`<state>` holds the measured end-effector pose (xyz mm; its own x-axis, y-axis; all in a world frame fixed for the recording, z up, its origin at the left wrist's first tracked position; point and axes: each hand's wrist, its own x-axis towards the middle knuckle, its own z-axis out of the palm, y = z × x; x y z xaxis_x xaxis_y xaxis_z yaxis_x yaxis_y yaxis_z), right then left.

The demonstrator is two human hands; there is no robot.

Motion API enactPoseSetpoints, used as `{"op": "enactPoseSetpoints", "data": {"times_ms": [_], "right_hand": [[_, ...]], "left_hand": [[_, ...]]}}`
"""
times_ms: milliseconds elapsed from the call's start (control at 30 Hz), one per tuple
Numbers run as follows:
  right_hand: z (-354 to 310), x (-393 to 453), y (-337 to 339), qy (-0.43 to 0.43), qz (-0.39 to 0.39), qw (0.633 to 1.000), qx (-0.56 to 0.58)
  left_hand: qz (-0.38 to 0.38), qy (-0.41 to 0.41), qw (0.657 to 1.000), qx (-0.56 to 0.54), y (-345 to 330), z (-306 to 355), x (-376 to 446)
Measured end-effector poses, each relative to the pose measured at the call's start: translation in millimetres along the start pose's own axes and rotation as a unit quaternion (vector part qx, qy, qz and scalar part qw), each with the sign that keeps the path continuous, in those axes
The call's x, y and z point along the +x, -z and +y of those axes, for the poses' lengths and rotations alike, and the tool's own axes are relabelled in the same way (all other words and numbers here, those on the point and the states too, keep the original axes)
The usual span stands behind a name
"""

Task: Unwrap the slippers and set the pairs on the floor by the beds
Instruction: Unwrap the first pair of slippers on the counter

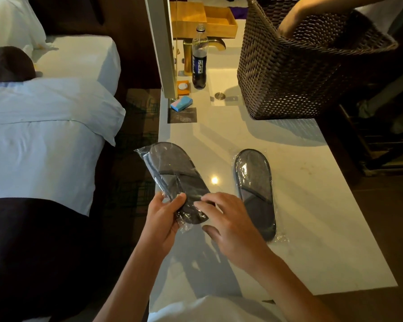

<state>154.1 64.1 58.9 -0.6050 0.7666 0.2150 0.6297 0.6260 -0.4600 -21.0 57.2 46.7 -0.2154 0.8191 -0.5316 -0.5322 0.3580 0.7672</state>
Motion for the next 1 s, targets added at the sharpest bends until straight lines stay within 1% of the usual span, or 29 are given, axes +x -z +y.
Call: {"op": "enactPoseSetpoints", "data": {"times_ms": [100, 233, 300, 333, 367, 400, 433, 500, 567, 600, 633, 667, 700, 767, 933, 1000], "right_hand": [[0, 4, -5, 0.029, 0.009, 1.0, 0.004], [2, -7, -4, 0.055, -0.065, 0.996, 0.025], [2, -12, -3, 0.026, -0.096, 0.994, 0.046], [-1, -14, -2, -0.012, -0.107, 0.991, 0.082], [-5, -15, 0, -0.07, -0.11, 0.981, 0.144], [-9, -14, 2, -0.143, -0.104, 0.958, 0.227], [-12, -12, 4, -0.219, -0.094, 0.918, 0.318], [-18, -7, 8, -0.345, -0.074, 0.816, 0.459], [-19, 0, 9, -0.419, -0.053, 0.734, 0.533], [-19, 3, 9, -0.442, -0.039, 0.703, 0.555], [-19, 5, 8, -0.458, -0.024, 0.682, 0.569], [-19, 7, 6, -0.469, -0.009, 0.671, 0.574], [-19, 9, 5, -0.476, 0.004, 0.666, 0.574], [-17, 11, 2, -0.48, 0.02, 0.669, 0.567], [-12, 4, -2, -0.481, 0.018, 0.675, 0.558], [-9, -2, -4, -0.49, 0.018, 0.668, 0.559]], "left_hand": [[0.01, -0.005, 1.0, 0.003, 1, 3, 0], [0.036, -0.006, 0.999, -0.021, 8, 6, 3], [0.04, -0.001, 0.999, -0.034, 9, 6, 4], [0.039, 0.001, 0.998, -0.041, 10, 5, 5], [0.037, 0.003, 0.998, -0.048, 9, 4, 5], [0.034, 0.005, 0.998, -0.051, 9, 3, 5], [0.031, 0.007, 0.998, -0.053, 7, 2, 5], [0.015, 0.007, 0.998, -0.054, 4, 1, 5], [-0.005, 0.007, 0.999, -0.048, -1, 0, 4], [-0.013, 0.008, 0.999, -0.042, -4, -1, 3], [-0.021, 0.008, 0.999, -0.032, -6, -2, 2], [-0.029, 0.007, 0.999, -0.022, -8, -3, 1], [-0.035, 0.007, 0.999, -0.017, -10, -3, 1], [-0.033, 0.012, 0.999, -0.012, -15, -5, 3], [0.034, 0.032, 0.999, -0.013, -25, 0, 30], [0.04, 0.032, 0.999, -0.017, -33, 5, 46]]}}
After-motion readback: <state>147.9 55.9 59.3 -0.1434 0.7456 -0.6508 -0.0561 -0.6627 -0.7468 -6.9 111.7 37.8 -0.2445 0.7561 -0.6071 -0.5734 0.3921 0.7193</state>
